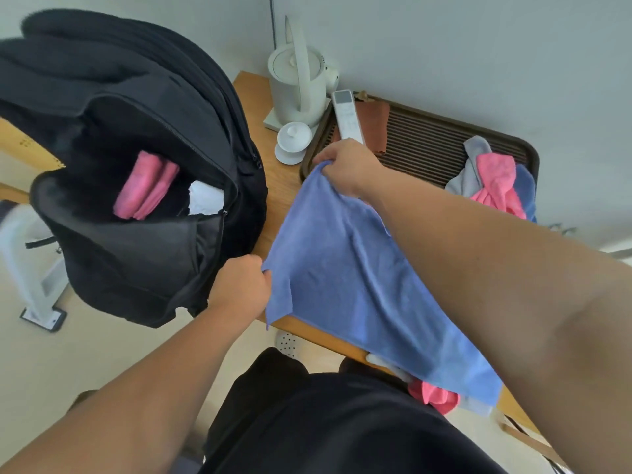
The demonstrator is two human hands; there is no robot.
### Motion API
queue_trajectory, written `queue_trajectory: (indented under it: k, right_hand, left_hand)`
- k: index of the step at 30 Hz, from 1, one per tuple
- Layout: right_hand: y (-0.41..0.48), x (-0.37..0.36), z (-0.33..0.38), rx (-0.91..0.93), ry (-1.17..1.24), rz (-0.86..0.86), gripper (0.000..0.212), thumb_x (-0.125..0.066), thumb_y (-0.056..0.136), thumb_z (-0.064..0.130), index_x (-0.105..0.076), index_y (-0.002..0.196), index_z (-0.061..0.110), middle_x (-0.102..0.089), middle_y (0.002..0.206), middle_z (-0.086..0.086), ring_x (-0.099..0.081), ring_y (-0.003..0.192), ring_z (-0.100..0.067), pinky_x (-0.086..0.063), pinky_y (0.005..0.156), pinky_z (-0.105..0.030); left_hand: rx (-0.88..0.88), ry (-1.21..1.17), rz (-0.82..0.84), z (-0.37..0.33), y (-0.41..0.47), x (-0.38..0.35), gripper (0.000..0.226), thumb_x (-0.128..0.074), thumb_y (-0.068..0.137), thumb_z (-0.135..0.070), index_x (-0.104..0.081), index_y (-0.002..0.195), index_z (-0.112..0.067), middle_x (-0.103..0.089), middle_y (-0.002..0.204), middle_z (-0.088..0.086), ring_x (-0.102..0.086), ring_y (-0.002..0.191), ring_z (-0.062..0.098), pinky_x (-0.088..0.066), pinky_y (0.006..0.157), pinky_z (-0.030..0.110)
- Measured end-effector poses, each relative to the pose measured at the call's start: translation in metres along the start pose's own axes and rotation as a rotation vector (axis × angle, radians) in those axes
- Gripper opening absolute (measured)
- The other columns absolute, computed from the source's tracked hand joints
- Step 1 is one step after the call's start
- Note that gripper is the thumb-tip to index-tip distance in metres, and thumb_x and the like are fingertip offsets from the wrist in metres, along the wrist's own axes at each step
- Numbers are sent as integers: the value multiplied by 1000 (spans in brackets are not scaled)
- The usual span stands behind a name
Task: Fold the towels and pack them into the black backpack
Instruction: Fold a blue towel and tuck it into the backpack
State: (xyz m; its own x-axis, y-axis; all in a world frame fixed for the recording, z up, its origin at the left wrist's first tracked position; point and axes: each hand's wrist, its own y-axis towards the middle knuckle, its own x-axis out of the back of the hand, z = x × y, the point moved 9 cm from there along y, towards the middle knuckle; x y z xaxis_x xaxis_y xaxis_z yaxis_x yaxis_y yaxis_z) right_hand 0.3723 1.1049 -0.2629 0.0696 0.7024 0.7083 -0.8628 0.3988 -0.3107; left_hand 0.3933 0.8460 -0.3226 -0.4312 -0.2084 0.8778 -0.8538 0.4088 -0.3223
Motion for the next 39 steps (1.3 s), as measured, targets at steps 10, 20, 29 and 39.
queue_trajectory:
  k: [10,20,29,39]
  right_hand:
    - [0,-56,29,-42,183,177,37,-59,96,16,-62,128,-3,-59,137,-19,-53,129,-31,-43,109,-40]
    - [-6,-26,-17,-150,297,-54,46,-66,90,48,-75,102,5,-68,83,-9,-63,78,-19,-55,80,-38]
    - [-64,32,-103,-268,300,-255,14,-83,75,31,-77,78,18,-72,76,7,-67,73,-7,-52,58,-20]
    - [-113,62,-183,-210,131,-286,30,-58,83,4,-76,103,15,-70,95,5,-58,76,-6,-45,70,-19]
  left_hand:
    - [-7,-116,82,0,-7,5,27,-48,86,-5,-30,70,-16,-41,63,6,-34,53,20,-27,49,31]
    - [-131,-109,82,-14,-5,7,32,-55,82,-12,-26,69,-15,-34,59,5,-27,51,21,-24,48,33]
    - [-251,-298,498,-98,-47,-68,19,-55,89,-15,-45,76,-24,-47,64,-2,-39,54,14,-34,50,28]
    - [-253,-280,570,-175,-77,-140,19,-52,89,-14,-46,73,-19,-47,62,-5,-43,54,15,-32,42,16]
